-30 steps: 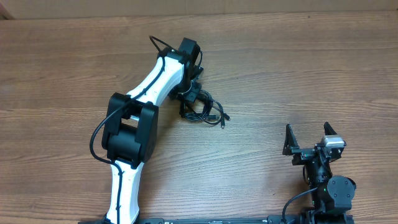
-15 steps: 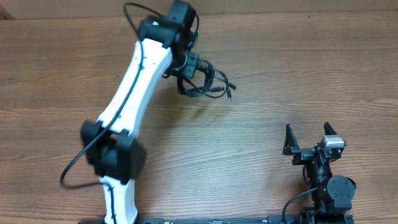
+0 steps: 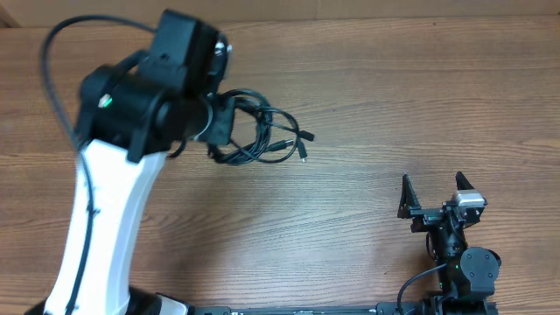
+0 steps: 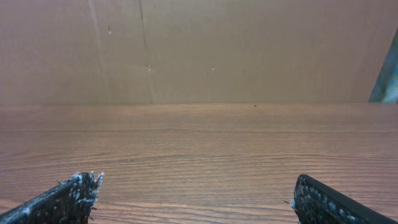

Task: Untangle cables
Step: 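Carry the held cables right toward the right gripper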

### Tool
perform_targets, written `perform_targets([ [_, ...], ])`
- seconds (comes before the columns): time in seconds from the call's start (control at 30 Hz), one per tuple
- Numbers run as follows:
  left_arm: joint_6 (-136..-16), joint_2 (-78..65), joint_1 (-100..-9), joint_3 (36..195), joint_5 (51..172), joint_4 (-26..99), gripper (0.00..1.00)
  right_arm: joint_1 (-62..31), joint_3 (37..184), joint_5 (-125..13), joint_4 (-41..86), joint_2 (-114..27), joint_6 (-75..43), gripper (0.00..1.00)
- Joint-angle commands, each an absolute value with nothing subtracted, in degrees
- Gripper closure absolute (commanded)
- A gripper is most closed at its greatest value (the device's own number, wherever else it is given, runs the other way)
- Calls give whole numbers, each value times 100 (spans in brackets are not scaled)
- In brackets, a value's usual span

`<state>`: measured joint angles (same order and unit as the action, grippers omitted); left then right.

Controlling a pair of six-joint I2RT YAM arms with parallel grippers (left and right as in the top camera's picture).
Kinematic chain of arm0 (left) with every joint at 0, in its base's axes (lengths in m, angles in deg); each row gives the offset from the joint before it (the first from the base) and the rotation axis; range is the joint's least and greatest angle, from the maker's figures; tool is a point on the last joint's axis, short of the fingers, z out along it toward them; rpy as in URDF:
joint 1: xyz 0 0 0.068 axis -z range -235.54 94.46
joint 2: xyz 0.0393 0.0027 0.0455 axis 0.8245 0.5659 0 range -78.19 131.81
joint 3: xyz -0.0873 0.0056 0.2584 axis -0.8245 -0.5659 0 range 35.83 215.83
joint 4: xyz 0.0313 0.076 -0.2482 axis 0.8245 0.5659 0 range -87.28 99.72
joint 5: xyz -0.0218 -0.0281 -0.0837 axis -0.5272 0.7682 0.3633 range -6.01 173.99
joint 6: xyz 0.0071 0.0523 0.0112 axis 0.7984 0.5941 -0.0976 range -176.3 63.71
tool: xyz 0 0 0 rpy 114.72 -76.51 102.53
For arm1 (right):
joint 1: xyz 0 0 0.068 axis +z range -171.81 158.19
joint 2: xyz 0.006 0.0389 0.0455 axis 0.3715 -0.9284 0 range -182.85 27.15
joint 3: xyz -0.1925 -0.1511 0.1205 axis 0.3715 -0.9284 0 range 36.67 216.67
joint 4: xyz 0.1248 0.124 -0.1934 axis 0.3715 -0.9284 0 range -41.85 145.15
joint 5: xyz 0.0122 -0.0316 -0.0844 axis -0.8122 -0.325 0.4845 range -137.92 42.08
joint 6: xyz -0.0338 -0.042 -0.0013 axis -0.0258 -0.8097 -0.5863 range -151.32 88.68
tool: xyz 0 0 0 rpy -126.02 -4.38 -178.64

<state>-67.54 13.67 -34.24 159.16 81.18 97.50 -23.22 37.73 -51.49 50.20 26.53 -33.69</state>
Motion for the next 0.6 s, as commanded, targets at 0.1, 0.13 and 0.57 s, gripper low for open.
perform_targets([
  [0.1,-8015,1048,-3194,15330,7808,9885,96,-2333,3714,-5103,5060,2697,-3441,0],
  [0.13,-8212,1021,-3107,15129,7746,9824,96,-2333,3714,-5105,5060,2697,-3441,0],
  [0.57,-10065,1019,-1944,12390,7158,7326,96,-2333,3714,-8884,5204,2697,3203,0],
])
